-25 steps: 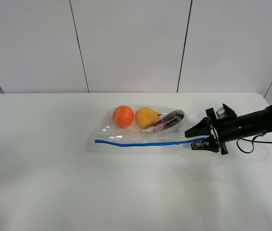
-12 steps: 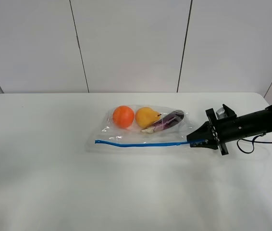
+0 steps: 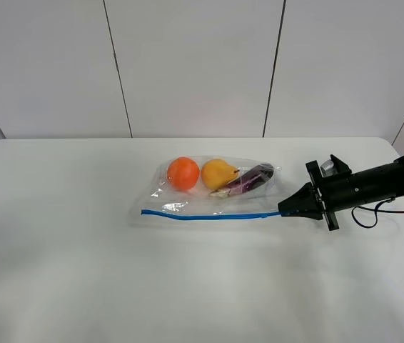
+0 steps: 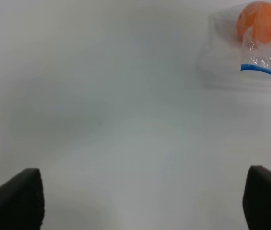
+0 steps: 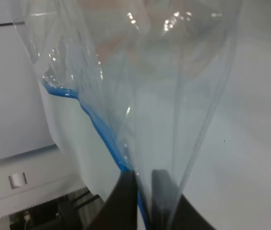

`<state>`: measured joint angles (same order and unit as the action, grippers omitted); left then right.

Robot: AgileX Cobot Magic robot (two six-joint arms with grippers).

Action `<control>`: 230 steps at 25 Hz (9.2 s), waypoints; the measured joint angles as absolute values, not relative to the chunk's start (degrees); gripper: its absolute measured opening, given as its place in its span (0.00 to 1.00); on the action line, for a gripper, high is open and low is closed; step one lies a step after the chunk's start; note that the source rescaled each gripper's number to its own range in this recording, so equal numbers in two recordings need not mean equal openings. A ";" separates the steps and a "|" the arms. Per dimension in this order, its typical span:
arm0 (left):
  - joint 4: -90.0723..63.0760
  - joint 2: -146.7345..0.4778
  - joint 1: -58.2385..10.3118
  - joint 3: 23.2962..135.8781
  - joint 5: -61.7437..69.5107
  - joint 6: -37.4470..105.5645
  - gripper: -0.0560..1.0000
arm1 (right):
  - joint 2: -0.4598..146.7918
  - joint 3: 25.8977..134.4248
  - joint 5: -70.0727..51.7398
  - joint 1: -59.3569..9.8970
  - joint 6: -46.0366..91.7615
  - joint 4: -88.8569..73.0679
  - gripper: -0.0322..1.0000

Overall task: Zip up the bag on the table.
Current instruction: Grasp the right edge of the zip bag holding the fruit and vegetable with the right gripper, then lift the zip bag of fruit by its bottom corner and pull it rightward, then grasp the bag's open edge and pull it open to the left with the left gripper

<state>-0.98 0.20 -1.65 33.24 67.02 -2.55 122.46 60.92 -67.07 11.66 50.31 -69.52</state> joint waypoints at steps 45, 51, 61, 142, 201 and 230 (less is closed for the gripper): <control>-0.98 0.20 -1.65 33.24 67.02 -2.55 0.98 | 122.46 60.92 -68.86 11.60 50.29 -69.53 0.03; -0.98 0.20 -1.65 33.24 67.02 -2.55 0.98 | 119.92 60.92 -68.86 11.32 48.78 -73.30 0.03; -0.98 0.20 -1.65 33.24 67.02 -2.55 0.98 | 115.18 60.92 -68.91 5.93 47.55 -78.72 0.03; -40.00 -97.73 -40.27 60.13 -3.21 89.99 0.98 | 114.37 60.87 -68.86 5.56 45.80 -79.98 0.03; -17.36 -117.55 -47.63 60.65 -37.43 66.58 0.64 | 114.37 60.87 -68.91 5.56 45.80 -79.93 0.03; -17.36 -117.55 -47.63 57.68 -40.49 69.43 0.37 | 114.37 60.87 -68.91 5.56 45.80 -79.93 0.03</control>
<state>-17.36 -117.55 -47.63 57.68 -40.49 69.43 114.37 60.87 -68.91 5.56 45.80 -79.93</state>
